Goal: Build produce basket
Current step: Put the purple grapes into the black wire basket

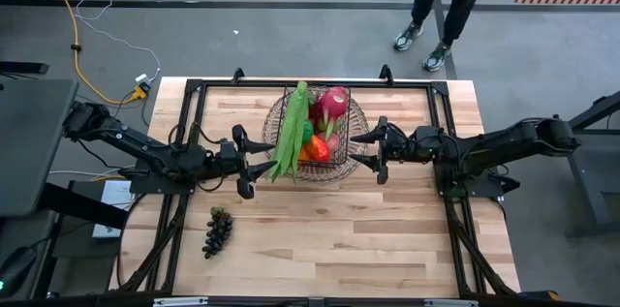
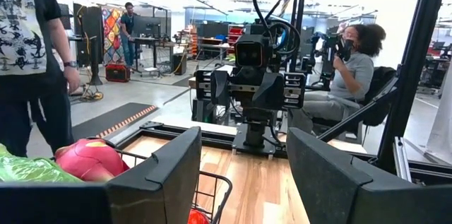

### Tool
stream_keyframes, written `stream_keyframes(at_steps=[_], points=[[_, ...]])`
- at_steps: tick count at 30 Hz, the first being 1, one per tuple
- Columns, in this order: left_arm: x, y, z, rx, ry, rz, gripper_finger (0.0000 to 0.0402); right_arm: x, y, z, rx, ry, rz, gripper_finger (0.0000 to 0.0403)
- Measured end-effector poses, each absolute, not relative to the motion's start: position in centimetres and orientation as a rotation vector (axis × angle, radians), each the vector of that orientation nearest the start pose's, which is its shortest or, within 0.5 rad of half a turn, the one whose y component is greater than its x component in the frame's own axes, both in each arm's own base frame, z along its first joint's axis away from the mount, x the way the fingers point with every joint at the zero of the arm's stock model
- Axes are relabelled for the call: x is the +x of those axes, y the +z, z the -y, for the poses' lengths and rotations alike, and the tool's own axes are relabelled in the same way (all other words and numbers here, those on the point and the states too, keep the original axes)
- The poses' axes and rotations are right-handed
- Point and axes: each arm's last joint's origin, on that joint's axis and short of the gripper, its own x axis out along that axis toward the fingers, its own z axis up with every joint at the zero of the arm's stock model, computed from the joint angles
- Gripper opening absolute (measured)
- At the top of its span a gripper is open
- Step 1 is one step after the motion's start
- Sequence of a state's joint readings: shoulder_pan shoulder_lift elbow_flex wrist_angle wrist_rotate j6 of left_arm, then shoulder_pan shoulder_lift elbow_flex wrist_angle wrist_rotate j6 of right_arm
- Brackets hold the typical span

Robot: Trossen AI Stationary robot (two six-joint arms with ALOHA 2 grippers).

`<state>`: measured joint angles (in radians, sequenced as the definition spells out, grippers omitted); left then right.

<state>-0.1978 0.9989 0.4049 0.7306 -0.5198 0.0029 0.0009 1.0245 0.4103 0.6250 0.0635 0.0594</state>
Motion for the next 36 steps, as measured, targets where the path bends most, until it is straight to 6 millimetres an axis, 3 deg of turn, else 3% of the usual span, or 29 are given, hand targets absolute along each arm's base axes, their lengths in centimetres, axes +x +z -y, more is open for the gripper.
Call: stream_keyframes(at_steps=[18,25,31,36], points=[[20.5,25.1,2.6,-0.046,0.318,0.128,0.0197,21.4,23.8,0.2,0.070,-0.062,0.013,0.0229],[20.6,25.0,3.0,-0.079,0.205,0.126,0.0197,21.4,23.8,0.2,0.070,-0.062,0.012,0.0229],[20.8,25.7,4.4,-0.106,0.053,0.100,0.0205,21.4,23.8,0.2,0.071,-0.063,0.012,0.0229],[21.4,27.2,6.7,-0.075,0.005,-0.093,0.0228,21.4,23.8,0.2,0.071,-0.062,0.012,0.0229]])
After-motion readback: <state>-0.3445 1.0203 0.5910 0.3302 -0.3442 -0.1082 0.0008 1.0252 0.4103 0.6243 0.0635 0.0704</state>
